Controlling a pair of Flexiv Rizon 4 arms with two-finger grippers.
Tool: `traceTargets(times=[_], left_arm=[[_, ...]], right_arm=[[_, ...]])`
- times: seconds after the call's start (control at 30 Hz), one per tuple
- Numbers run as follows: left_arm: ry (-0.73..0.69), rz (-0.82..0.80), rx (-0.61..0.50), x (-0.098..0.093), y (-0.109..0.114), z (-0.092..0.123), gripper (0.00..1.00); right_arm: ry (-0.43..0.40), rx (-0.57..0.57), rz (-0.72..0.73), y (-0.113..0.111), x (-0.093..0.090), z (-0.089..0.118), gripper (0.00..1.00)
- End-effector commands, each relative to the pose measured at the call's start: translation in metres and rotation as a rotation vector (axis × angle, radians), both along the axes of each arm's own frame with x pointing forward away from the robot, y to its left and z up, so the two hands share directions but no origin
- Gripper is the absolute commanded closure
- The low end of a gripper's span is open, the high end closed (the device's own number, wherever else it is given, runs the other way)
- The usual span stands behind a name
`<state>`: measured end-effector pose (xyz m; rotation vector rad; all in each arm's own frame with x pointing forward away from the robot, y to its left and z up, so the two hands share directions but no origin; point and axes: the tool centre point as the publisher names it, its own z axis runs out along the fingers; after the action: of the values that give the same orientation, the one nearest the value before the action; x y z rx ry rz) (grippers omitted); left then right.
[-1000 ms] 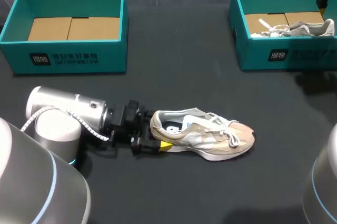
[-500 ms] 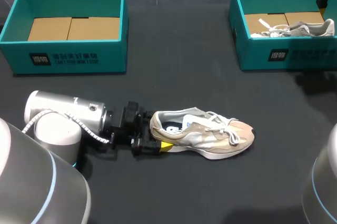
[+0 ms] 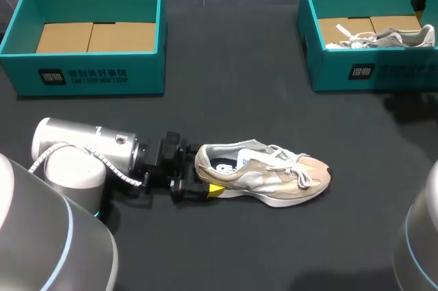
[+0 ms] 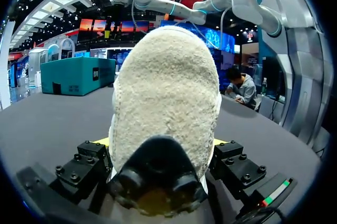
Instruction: Take the shoe out of the shoebox, open the shoe tongue, remove and reinsert the insole, then place the shoe into the shoebox
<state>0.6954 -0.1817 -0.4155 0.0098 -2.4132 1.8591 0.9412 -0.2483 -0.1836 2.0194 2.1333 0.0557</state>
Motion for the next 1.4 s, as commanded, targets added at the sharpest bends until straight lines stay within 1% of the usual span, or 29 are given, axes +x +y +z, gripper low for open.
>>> traceTargets(times=[0.03, 0.27, 0.33, 0.37, 0.5, 0.63, 0.77, 1.07, 1.2, 1.4], left_arm=[[-0.001, 0.002, 0.002, 0.0, -0.002, -0.004, 1.0], [-0.001, 0.002, 0.002, 0.0, -0.002, -0.004, 1.0], [-0.001, 0.002, 0.002, 0.0, -0.002, -0.004, 1.0], [-0.001, 0.002, 0.002, 0.0, -0.002, -0.004, 1.0], [-0.001, 0.002, 0.002, 0.0, -0.002, -0.004, 1.0], [-0.001, 0.002, 0.002, 0.0, -0.002, -0.004, 1.0], [-0.001, 0.002, 0.002, 0.0, -0.002, -0.004, 1.0], [-0.001, 0.002, 0.002, 0.0, -0.002, -0.004, 1.0], [-0.001, 0.002, 0.002, 0.0, -0.002, -0.004, 1.0], [-0.001, 0.002, 0.002, 0.0, -0.002, -0.004, 1.0]], right_arm=[[-0.001, -0.001, -0.001, 0.0, -0.001, 0.0, 0.0], [-0.001, -0.001, -0.001, 0.0, -0.001, 0.0, 0.0], [-0.008, 0.014, -0.002, 0.008, -0.005, 0.0, 0.0], [0.001, -0.002, -0.011, 0.012, -0.007, 0.001, 0.0], [0.002, -0.016, -0.037, 0.029, -0.026, 0.008, 0.0], [-0.033, -0.016, -0.055, 0.051, -0.052, 0.021, 0.0], [-0.06, -0.001, -0.066, 0.083, -0.078, 0.028, 0.0], [-0.059, -0.015, -0.086, 0.177, -0.138, 0.016, 0.0], [-0.054, -0.033, -0.104, 0.215, -0.16, 0.013, 0.0], [-0.054, -0.056, -0.125, 0.268, -0.184, 0.008, 0.0]])
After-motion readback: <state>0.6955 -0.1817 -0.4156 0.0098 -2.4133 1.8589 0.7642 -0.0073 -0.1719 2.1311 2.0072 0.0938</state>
